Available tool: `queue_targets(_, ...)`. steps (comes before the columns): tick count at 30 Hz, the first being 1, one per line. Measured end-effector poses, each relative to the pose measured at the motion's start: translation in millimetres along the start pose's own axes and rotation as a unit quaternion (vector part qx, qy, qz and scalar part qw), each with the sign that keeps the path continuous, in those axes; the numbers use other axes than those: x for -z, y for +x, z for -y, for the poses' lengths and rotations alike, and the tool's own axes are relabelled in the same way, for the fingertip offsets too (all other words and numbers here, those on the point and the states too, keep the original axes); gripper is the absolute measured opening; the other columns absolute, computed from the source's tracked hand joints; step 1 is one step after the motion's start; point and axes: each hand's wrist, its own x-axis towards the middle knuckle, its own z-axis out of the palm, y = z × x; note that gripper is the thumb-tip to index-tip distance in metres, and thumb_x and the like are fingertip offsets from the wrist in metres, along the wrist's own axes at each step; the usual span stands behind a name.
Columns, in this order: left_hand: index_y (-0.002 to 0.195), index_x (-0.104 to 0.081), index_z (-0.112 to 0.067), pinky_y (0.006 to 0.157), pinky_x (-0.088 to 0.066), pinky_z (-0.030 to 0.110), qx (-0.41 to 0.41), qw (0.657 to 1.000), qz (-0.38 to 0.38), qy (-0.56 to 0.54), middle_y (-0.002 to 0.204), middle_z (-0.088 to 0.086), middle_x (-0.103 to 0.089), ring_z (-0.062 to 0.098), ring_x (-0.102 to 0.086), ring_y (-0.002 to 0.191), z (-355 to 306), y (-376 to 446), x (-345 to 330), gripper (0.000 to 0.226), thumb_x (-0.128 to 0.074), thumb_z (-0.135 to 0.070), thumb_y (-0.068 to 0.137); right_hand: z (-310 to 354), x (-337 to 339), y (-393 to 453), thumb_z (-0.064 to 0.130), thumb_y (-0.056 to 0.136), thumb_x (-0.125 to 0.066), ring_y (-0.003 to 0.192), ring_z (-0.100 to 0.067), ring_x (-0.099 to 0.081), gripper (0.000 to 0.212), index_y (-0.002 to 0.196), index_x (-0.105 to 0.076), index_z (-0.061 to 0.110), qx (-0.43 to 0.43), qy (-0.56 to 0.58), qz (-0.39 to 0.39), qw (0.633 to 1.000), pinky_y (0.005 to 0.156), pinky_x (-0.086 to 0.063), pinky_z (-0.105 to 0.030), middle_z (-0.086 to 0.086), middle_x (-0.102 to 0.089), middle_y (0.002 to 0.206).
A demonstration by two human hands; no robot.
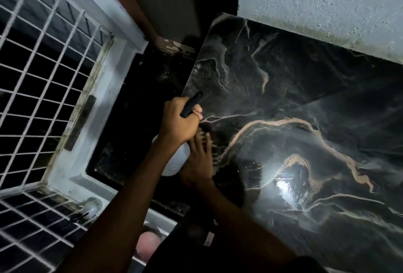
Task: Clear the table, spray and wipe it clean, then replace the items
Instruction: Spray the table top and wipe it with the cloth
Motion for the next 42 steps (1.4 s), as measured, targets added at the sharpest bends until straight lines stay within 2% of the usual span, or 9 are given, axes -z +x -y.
queue_targets(4, 0.087, -0.074, 0.003, 0.070, -0.063, 0.057, 0.015, 1.000, -0.006, 0.002, 0.087, 0.023, -0.075, 0.040, -0.073, 0.084, 3.0, -2.4, 5.9, 0.016, -0.058, 0.000, 0.088, 20.7, -14.3, -7.4, 0.048, 0.089, -0.058, 0.132, -0.028, -0.057, 0.049, 0.127, -0.073, 0.022, 0.088, 0.030, -0.004, 0.996, 0.100, -0.055, -0.055, -0.002, -0.071, 0.131)
queue_targets(8, 0.089, -0.074, 0.002, 0.077, -0.063, 0.056, 0.021, 1.000, -0.007, 0.007, 0.090, 0.022, -0.075, 0.041, -0.072, 0.088, 2.3, -12.4, 7.6, 0.017, -0.057, 0.004, 0.089, -35.9, -8.1, -26.3, 0.041, 0.079, -0.069, 0.152, -0.027, -0.032, 0.076, 0.150, -0.050, 0.020, 0.158, -0.037, 0.002, 0.987, 0.128, -0.016, -0.053, -0.007, -0.046, 0.159)
queue_targets(12, 0.085, -0.075, -0.004, 0.069, -0.064, 0.052, 0.013, 1.000, -0.004, -0.010, 0.083, 0.018, -0.076, 0.035, -0.073, 0.082, -1.8, -26.5, 9.4, 0.018, -0.058, -0.007, 0.080, -127.4, 19.0, -83.3, 0.045, 0.104, -0.037, 0.161, -0.020, -0.002, 0.067, 0.165, -0.016, 0.029, -0.024, -0.078, -0.027, 0.996, 0.128, -0.005, -0.051, -0.001, -0.004, 0.174)
queue_targets(21, 0.071, -0.071, -0.025, 0.058, -0.064, 0.046, -0.004, 0.999, 0.024, -0.038, 0.072, 0.002, -0.076, 0.021, -0.074, 0.071, -0.4, -37.6, 6.8, 0.020, -0.052, -0.026, 0.065, -143.0, 54.4, -52.7, 0.047, 0.099, -0.032, 0.160, -0.026, -0.001, 0.073, 0.165, -0.010, 0.024, -0.326, -0.041, -0.117, 0.937, 0.127, -0.007, -0.056, -0.008, -0.005, 0.173)
queue_targets(29, 0.077, -0.071, -0.043, 0.057, -0.064, 0.046, -0.022, 0.999, 0.030, -0.023, 0.070, -0.006, -0.076, 0.018, -0.076, 0.073, -5.6, -46.6, -6.3, 0.038, -0.041, -0.046, 0.053, -84.1, 62.9, -14.2, 0.015, 0.084, -0.061, 0.157, -0.027, -0.021, 0.070, 0.152, -0.046, 0.013, -0.085, 0.087, -0.068, 0.990, 0.127, -0.013, -0.043, -0.011, -0.029, 0.168)
queue_targets(32, 0.076, -0.071, -0.040, 0.056, -0.064, 0.046, -0.023, 0.999, 0.043, -0.023, 0.069, -0.004, -0.076, 0.021, -0.075, 0.071, -12.0, -46.7, -7.0, 0.031, -0.046, -0.041, 0.056, -91.9, 83.4, -30.8, -0.001, 0.090, -0.058, 0.128, -0.025, -0.062, 0.043, 0.131, -0.068, 0.006, -0.165, 0.279, -0.114, 0.939, 0.112, -0.045, -0.037, -0.013, -0.067, 0.136)
queue_targets(36, 0.070, -0.070, -0.029, 0.061, -0.065, 0.048, -0.033, 0.998, 0.049, -0.024, 0.072, 0.001, -0.076, 0.025, -0.074, 0.073, -18.2, -48.1, -10.0, 0.022, -0.051, -0.022, 0.063, -126.4, 116.9, -52.8, -0.011, 0.096, -0.056, 0.084, -0.002, -0.068, 0.024, 0.111, -0.072, 0.000, -0.275, 0.591, -0.142, 0.745, 0.084, -0.056, -0.022, 0.006, -0.079, 0.091)
queue_targets(40, 0.070, -0.069, -0.022, 0.065, -0.064, 0.049, -0.041, 0.998, 0.050, -0.022, 0.075, 0.005, -0.076, 0.028, -0.074, 0.076, -19.3, -49.3, -10.5, 0.018, -0.051, -0.021, 0.065, -180.9, 132.8, -100.3, -0.007, 0.086, -0.054, 0.100, -0.026, -0.071, 0.035, 0.113, -0.074, 0.004, -0.418, 0.313, -0.330, 0.786, 0.093, -0.054, -0.031, -0.012, -0.075, 0.110)
queue_targets(42, 0.074, -0.071, -0.016, 0.062, -0.064, 0.050, -0.042, 0.998, 0.050, -0.026, 0.074, 0.005, -0.076, 0.027, -0.074, 0.074, -17.1, -50.5, -12.9, 0.022, -0.051, -0.020, 0.065, -187.2, 130.6, -116.0, 0.004, 0.084, -0.048, 0.110, -0.031, -0.066, 0.043, 0.119, -0.071, 0.007, -0.388, 0.213, -0.392, 0.807, 0.098, -0.052, -0.037, -0.013, -0.073, 0.118)
